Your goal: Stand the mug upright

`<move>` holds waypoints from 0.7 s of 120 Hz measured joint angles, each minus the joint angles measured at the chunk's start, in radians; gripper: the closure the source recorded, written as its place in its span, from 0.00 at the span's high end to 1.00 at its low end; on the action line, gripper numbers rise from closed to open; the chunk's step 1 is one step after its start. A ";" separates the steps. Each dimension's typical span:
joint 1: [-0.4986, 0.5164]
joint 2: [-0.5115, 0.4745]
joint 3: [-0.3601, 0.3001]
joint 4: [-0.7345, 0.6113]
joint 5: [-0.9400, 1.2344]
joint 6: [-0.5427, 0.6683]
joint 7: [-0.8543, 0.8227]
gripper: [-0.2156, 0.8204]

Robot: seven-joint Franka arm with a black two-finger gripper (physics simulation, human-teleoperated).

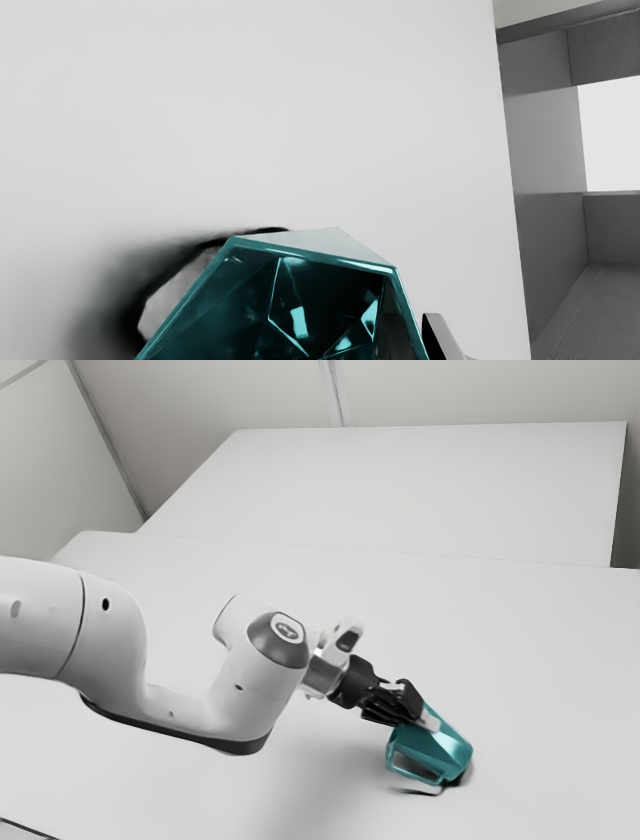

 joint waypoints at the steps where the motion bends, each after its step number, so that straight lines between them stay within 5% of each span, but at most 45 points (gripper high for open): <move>1: 0.000 -0.001 -0.001 0.000 0.000 0.000 0.000 0.08; 35: -0.020 -0.097 -0.008 0.000 0.043 0.004 -0.016 0.05; 58: 0.068 -0.131 0.029 0.062 0.454 -0.064 -0.128 0.04; 84: 0.089 -0.120 0.207 0.182 0.911 -0.253 -0.271 0.04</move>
